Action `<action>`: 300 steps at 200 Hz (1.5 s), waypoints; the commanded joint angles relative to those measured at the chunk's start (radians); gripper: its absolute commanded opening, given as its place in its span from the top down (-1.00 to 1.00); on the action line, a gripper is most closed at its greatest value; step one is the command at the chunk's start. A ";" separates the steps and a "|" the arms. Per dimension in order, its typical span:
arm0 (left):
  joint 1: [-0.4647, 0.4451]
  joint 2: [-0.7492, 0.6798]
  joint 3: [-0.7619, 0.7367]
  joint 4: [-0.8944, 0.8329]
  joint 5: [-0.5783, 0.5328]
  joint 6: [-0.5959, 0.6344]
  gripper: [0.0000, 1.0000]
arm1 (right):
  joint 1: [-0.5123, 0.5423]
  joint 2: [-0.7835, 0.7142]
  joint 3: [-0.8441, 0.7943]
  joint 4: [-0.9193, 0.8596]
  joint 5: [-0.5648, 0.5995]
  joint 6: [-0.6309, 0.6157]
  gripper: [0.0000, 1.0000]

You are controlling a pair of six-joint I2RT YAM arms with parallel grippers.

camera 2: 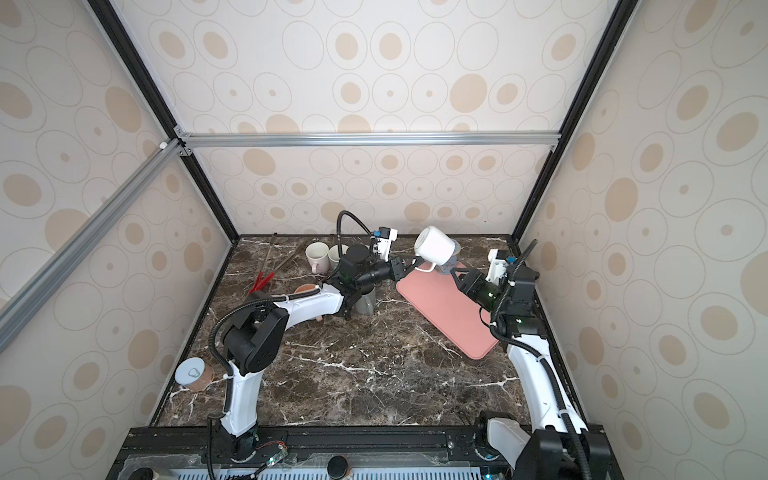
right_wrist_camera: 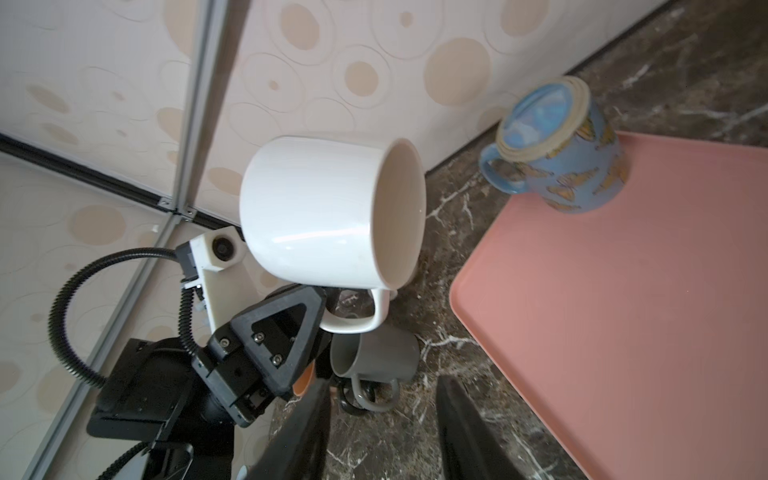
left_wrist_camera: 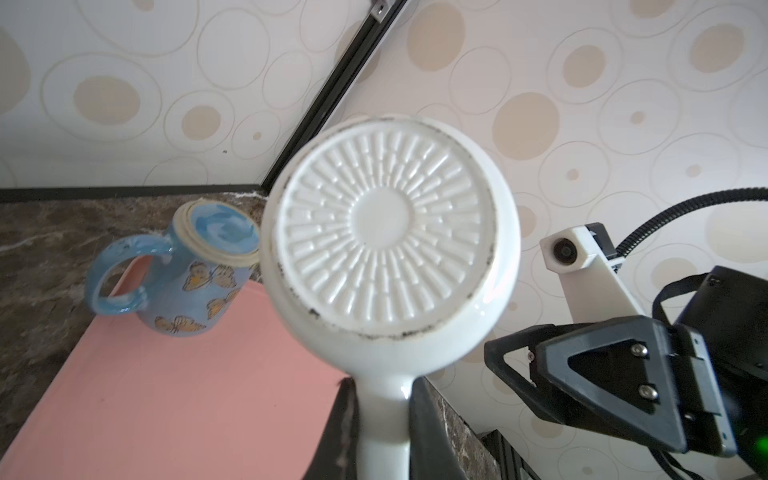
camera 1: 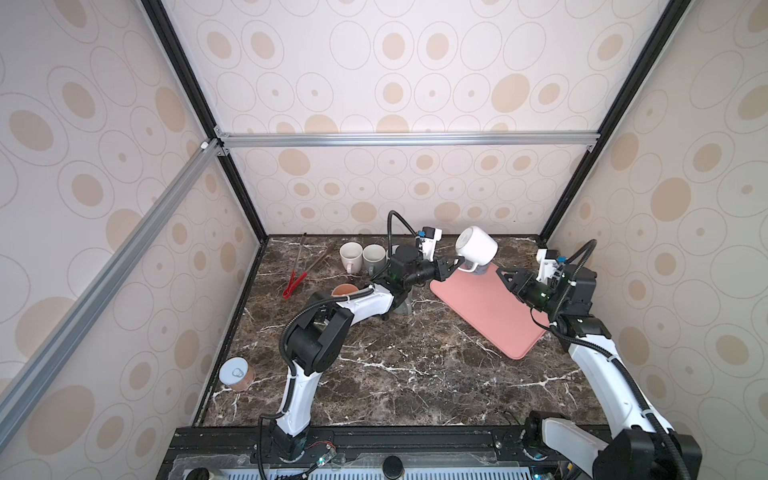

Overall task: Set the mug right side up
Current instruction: 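Raise the white mug high with the left gripper while the right grasps its handle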

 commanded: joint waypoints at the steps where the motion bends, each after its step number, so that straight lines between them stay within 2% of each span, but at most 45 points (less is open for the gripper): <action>1: -0.001 -0.123 0.005 0.215 -0.004 -0.031 1.00 | 0.008 -0.037 -0.038 0.224 -0.086 0.043 0.24; 31: 0.001 -0.203 -0.015 0.246 -0.003 -0.016 1.00 | 0.045 -0.068 -0.065 0.391 -0.135 0.068 0.25; 52: 0.012 -0.232 -0.040 0.359 0.004 -0.072 1.00 | 0.097 -0.064 -0.059 0.497 -0.166 0.061 0.21; 97: 0.030 -0.264 -0.081 0.562 -0.001 -0.189 1.00 | 0.213 -0.029 -0.001 0.562 -0.132 0.071 0.25; 140: 0.030 -0.315 -0.102 0.625 -0.030 -0.193 1.00 | 0.266 0.011 0.037 0.751 -0.095 0.202 0.25; 216: 0.030 -0.345 -0.124 0.720 -0.026 -0.254 1.00 | 0.344 0.091 0.146 0.780 -0.083 0.191 0.08; 283: 0.030 -0.360 -0.134 0.716 -0.006 -0.257 1.00 | 0.377 0.155 0.218 0.804 -0.079 0.191 0.07; 300: 0.029 -0.362 -0.137 0.715 -0.004 -0.253 1.00 | 0.421 0.163 0.229 0.801 -0.078 0.181 0.07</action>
